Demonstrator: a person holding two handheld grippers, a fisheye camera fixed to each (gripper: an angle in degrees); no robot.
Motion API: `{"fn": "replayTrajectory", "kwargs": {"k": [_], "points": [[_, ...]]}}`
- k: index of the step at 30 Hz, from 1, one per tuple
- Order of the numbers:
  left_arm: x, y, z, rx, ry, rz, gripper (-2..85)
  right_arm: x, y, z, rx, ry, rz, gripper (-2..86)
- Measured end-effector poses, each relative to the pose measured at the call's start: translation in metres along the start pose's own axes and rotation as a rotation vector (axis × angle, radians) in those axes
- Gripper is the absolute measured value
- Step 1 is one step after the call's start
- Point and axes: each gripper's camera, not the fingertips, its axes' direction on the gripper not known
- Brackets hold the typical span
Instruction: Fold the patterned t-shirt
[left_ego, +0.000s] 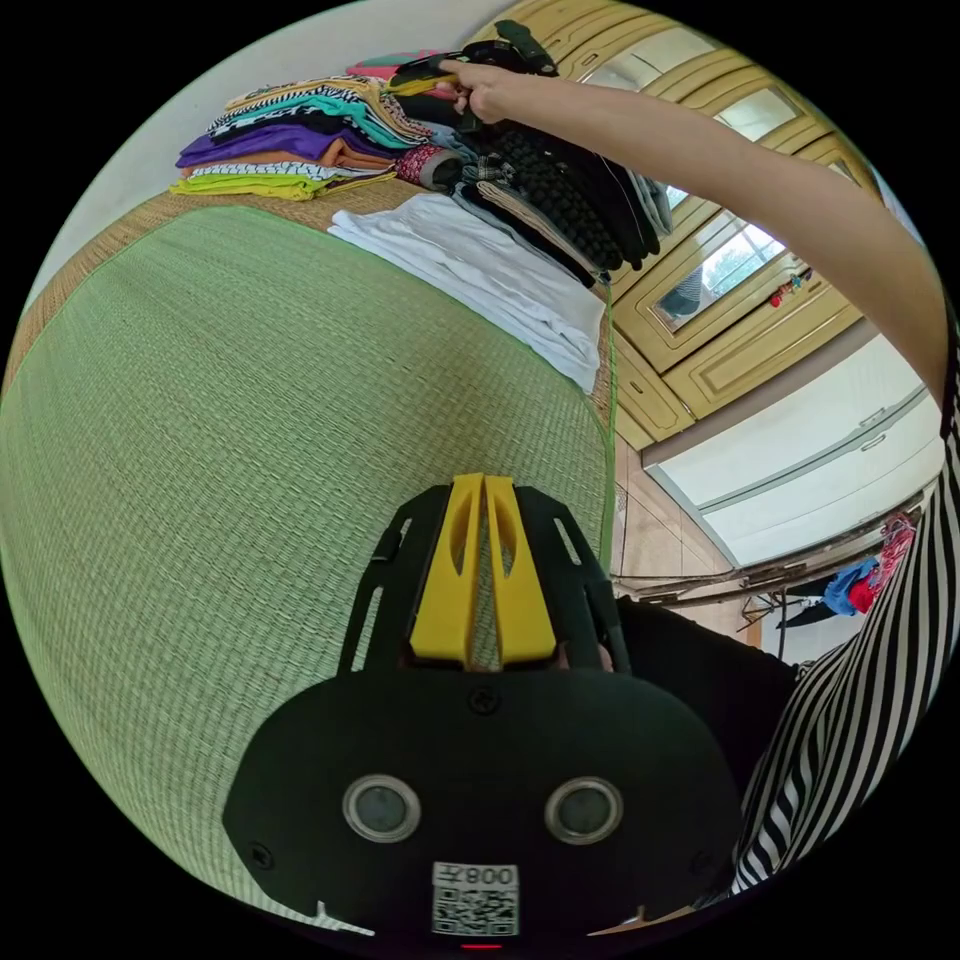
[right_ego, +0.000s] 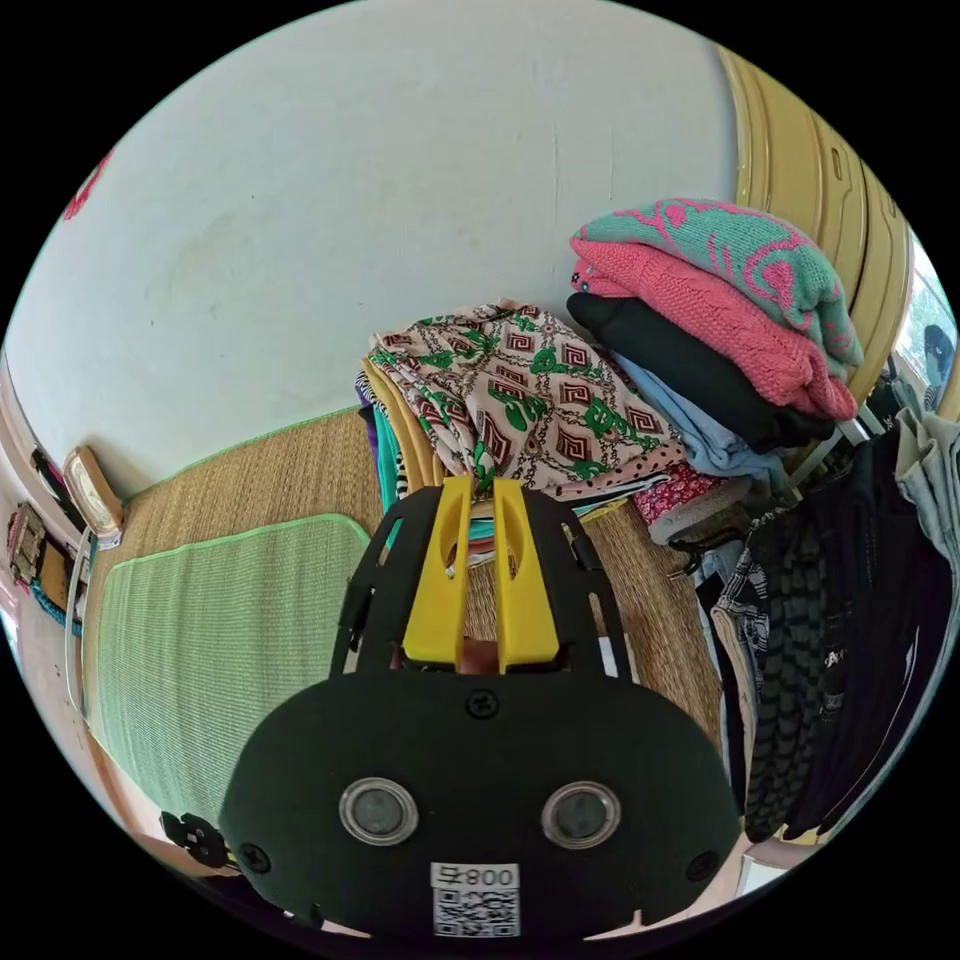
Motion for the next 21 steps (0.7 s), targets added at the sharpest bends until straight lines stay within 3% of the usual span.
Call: {"fn": "replayTrajectory", "kwargs": {"k": [5, 12, 21], "points": [[-0.005, 0.017, -0.013, -0.001, -0.011, 0.004, 0.1, -0.003, 0.008, 0.004, 0.029, -0.051, -0.001, 1.8], [-0.022, 0.046, -0.038, 0.009, 0.014, -0.030, 0.1, -0.034, 0.026, -0.021, 0.088, -0.272, -0.107, 1.1], [-0.064, 0.142, -0.127, 0.222, 0.198, -0.288, 0.2, -0.137, 0.123, -0.030, -0.049, -0.532, -0.388, 1.8]]}}
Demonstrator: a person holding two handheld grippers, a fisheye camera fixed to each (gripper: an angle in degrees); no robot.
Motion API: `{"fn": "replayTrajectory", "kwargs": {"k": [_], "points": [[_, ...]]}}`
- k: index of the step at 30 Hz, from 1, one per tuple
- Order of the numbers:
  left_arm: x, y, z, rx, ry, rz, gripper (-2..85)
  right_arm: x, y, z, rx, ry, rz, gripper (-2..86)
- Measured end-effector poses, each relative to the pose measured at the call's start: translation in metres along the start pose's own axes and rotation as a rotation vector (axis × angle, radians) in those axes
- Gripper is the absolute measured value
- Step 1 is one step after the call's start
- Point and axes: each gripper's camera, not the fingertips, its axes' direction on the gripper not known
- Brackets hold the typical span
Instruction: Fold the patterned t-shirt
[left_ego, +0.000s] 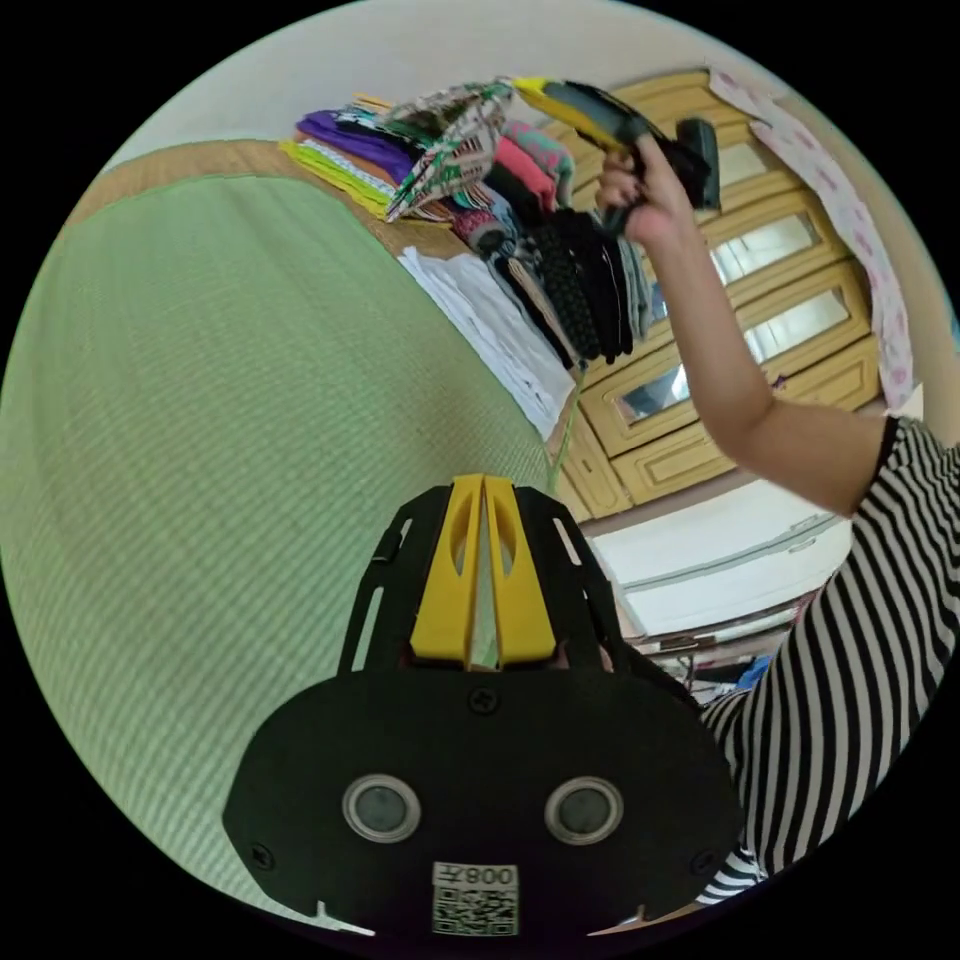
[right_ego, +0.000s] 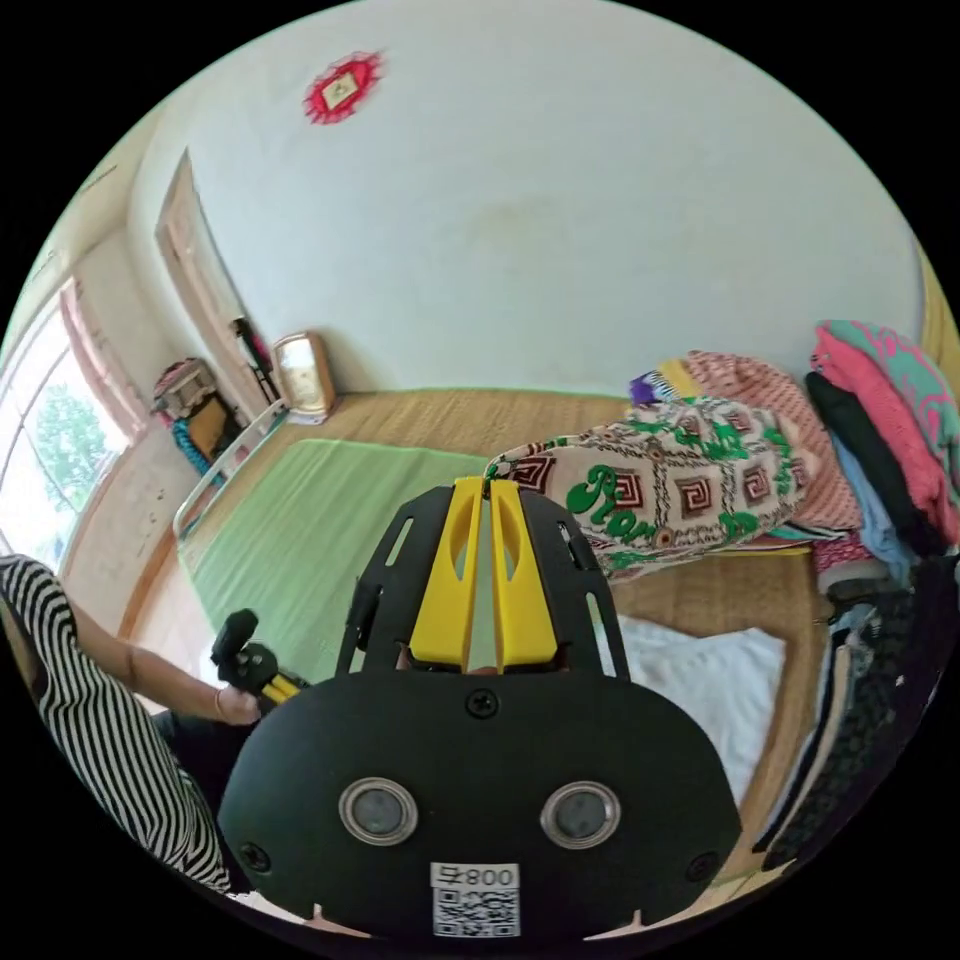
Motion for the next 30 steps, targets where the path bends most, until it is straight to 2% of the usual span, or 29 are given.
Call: {"fn": "replayTrajectory", "kwargs": {"k": [10, 15, 20, 28, 30], "points": [[-0.043, 0.105, -0.148, 0.239, -0.006, -0.228, 1.1, -0.099, 0.096, 0.097, -0.254, -0.419, 0.063, 8.6], [-0.065, 0.133, -0.188, 0.292, 0.046, -0.274, 3.4, -0.136, 0.136, 0.116, -0.361, -0.488, 0.102, 10.6], [-0.087, 0.127, -0.196, 0.274, 0.123, -0.262, 5.6, -0.162, 0.178, 0.133, -0.464, -0.430, 0.152, 12.2], [-0.126, 0.073, -0.166, 0.074, 0.190, -0.283, 6.6, -0.158, 0.247, 0.151, -0.617, -0.275, 0.346, 14.0], [-0.128, 0.060, -0.161, 0.035, 0.154, -0.272, 6.6, -0.154, 0.256, 0.150, -0.629, -0.257, 0.388, 14.2]]}}
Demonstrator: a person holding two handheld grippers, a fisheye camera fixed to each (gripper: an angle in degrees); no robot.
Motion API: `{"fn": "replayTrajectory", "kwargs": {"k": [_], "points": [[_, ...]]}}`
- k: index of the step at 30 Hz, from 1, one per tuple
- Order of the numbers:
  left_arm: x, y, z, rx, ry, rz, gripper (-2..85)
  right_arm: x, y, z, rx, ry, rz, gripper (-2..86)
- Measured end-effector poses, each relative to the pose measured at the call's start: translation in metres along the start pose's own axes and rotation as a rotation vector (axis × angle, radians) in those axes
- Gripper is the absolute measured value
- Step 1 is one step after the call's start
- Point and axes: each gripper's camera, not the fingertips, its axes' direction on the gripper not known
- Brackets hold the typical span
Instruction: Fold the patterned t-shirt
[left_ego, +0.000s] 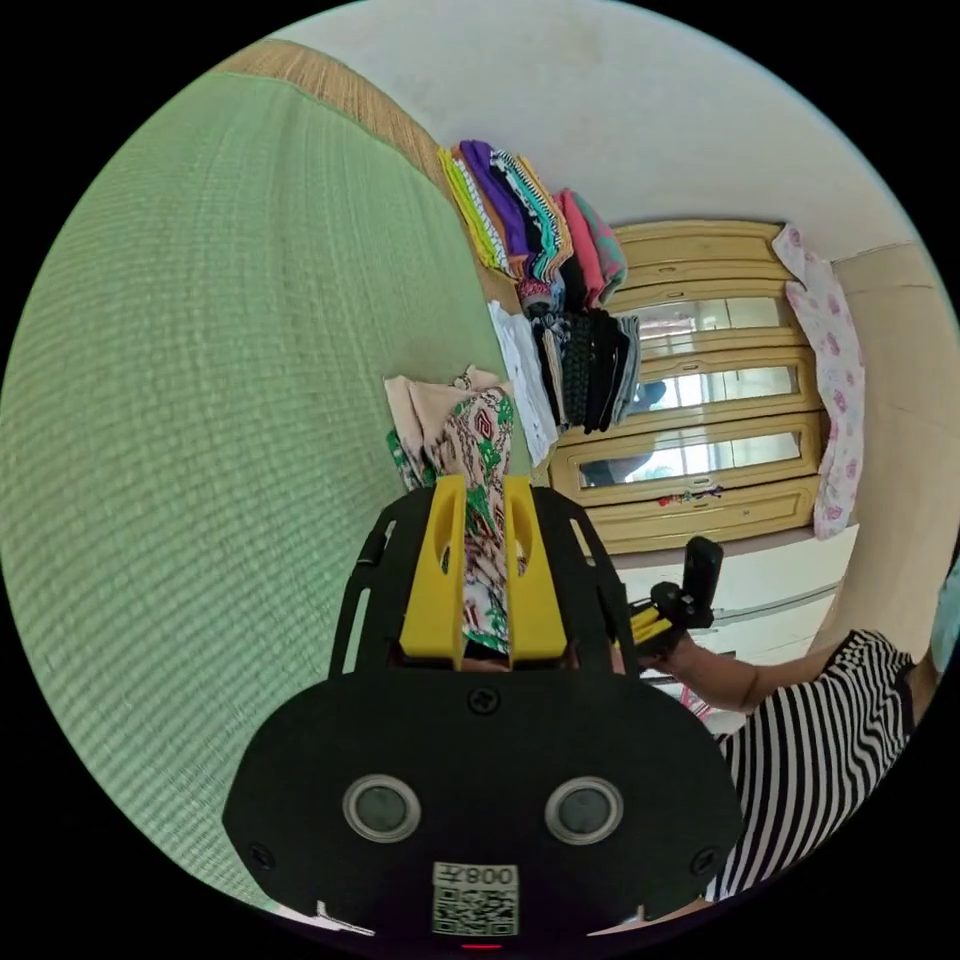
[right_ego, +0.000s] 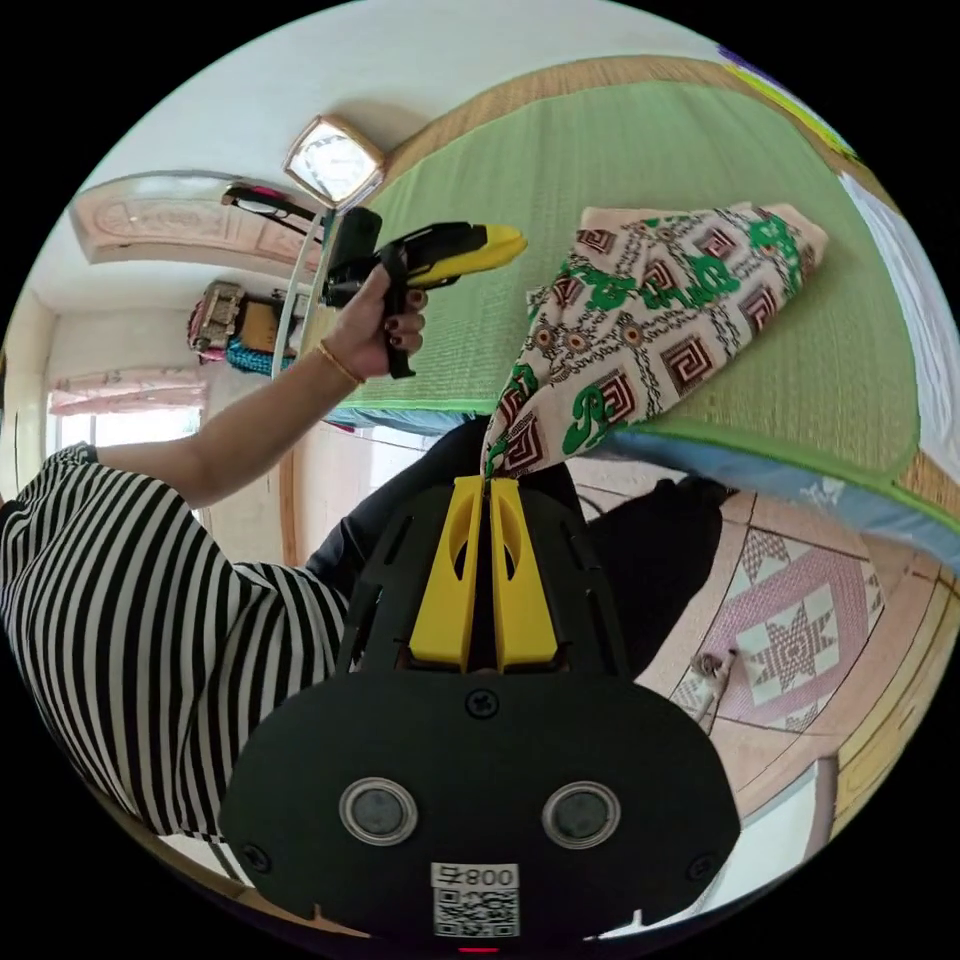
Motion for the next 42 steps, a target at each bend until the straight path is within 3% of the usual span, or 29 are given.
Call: {"fn": "replayTrajectory", "kwargs": {"k": [6, 13, 22, 26, 31, 42], "points": [[-0.001, -0.022, 0.014, -0.138, -0.110, -0.029, 5.7, 0.014, 0.010, 0.000, -0.018, 0.038, 0.074, 14.9], [-0.009, -0.016, 0.012, -0.158, -0.135, -0.059, 2.5, 0.048, 0.019, -0.004, -0.008, 0.011, 0.135, 15.4], [-0.008, 0.008, -0.005, 0.003, -0.009, -0.063, 0.2, 0.083, 0.022, 0.006, -0.043, 0.047, 0.161, 15.5], [0.002, 0.022, -0.019, 0.076, 0.036, -0.033, 0.3, 0.094, 0.025, -0.004, 0.027, 0.134, 0.186, 15.5], [0.007, 0.029, -0.020, 0.079, -0.117, -0.031, 1.0, 0.090, 0.026, -0.008, 0.117, 0.242, 0.182, 15.2], [-0.002, 0.016, -0.001, -0.048, -0.177, -0.063, 0.4, 0.074, 0.009, 0.014, 0.245, 0.137, 0.115, 14.2]]}}
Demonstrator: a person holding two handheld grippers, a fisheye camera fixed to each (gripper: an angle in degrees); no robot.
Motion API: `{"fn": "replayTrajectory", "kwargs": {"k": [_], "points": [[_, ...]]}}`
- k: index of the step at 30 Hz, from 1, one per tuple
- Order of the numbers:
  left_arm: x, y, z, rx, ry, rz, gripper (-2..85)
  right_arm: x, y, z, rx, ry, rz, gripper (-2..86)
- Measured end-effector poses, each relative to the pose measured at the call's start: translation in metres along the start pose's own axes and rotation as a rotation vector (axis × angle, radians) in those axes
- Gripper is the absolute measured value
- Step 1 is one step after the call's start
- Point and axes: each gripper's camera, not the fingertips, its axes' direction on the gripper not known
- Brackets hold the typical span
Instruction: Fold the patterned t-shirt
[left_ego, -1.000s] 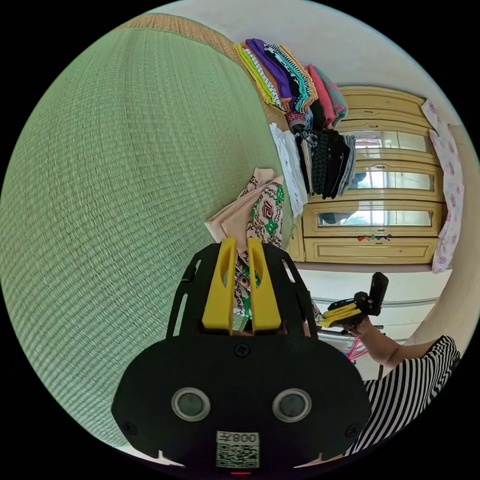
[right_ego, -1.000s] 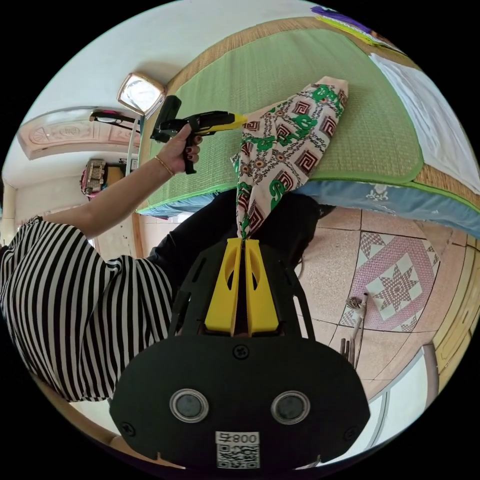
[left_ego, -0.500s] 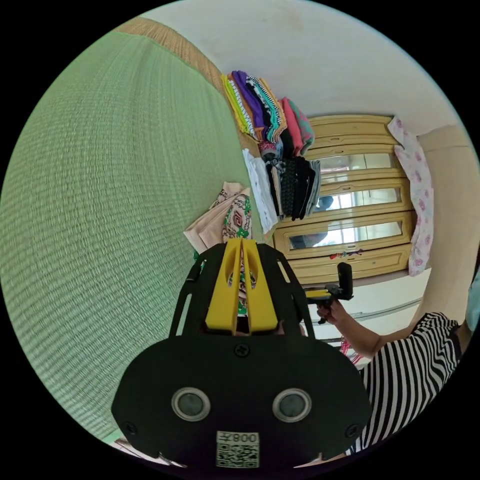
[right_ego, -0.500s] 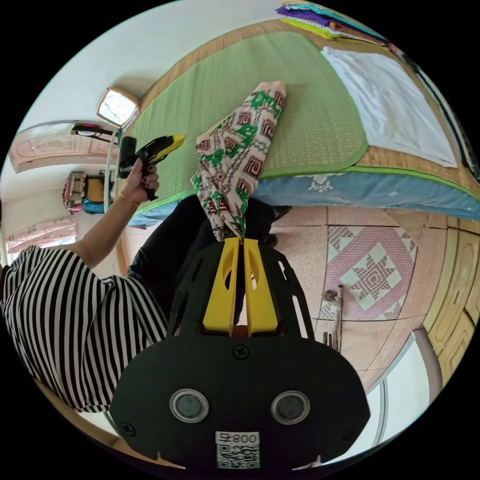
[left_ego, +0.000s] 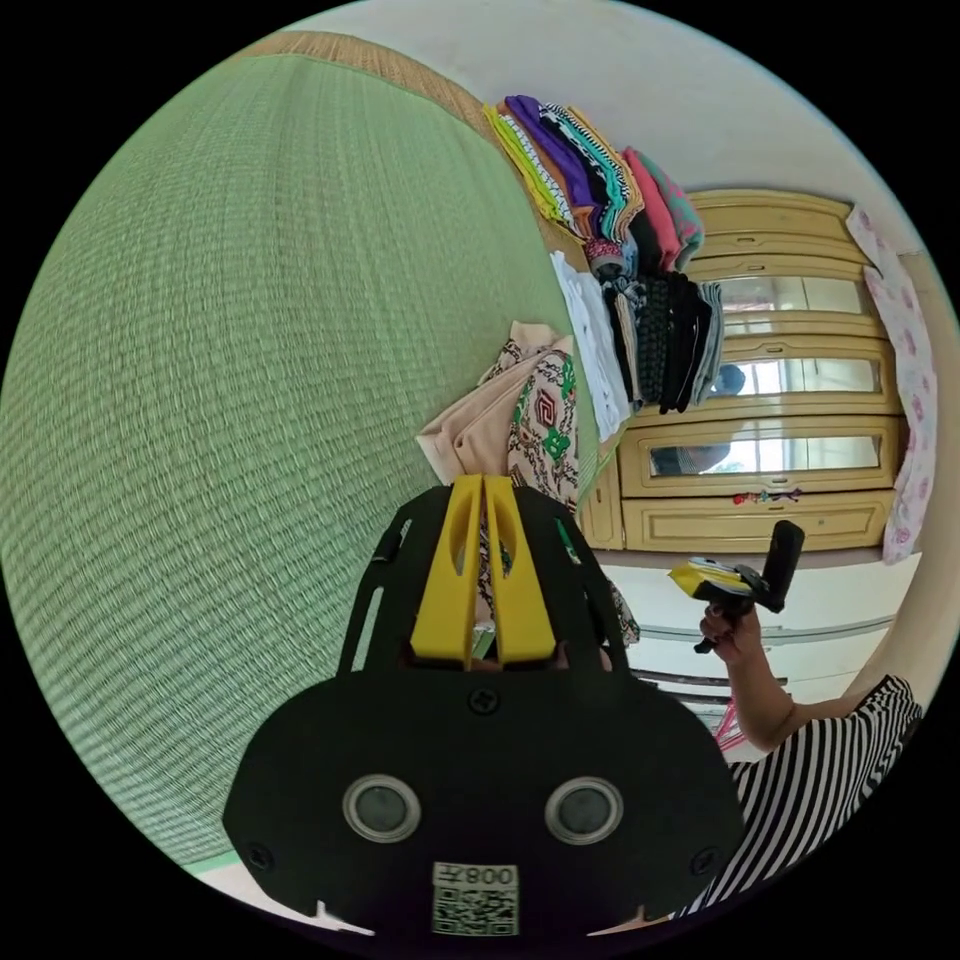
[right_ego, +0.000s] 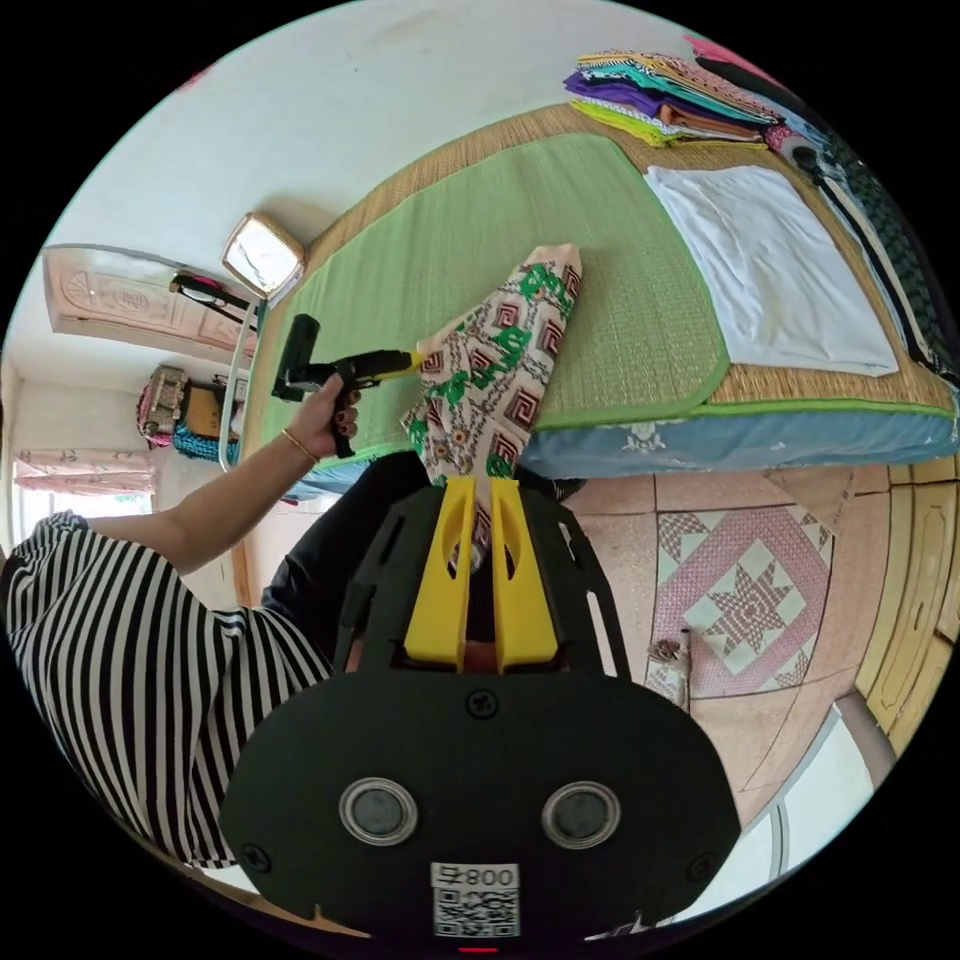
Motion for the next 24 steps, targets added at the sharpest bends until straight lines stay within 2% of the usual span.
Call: {"fn": "replayTrajectory", "kwargs": {"k": [5, 9, 14, 16, 24], "points": [[0.007, 0.006, -0.013, 0.053, 0.086, 0.031, 0.1, -0.032, -0.043, 0.029, 0.045, -0.002, -0.120, 13.4], [0.009, 0.011, -0.024, 0.096, 0.163, 0.040, 0.0, -0.071, -0.082, 0.063, 0.049, 0.100, -0.264, 12.5], [0.004, 0.017, -0.045, 0.183, 0.184, 0.029, 0.0, -0.099, -0.109, 0.098, 0.001, 0.113, -0.360, 11.0], [-0.006, 0.022, -0.057, 0.207, 0.180, 0.003, 0.0, -0.111, -0.119, 0.121, -0.036, 0.188, -0.398, 10.1], [-0.031, 0.047, -0.072, 0.197, 0.151, -0.060, 0.0, -0.112, -0.135, 0.172, -0.143, 0.322, -0.353, 6.3]]}}
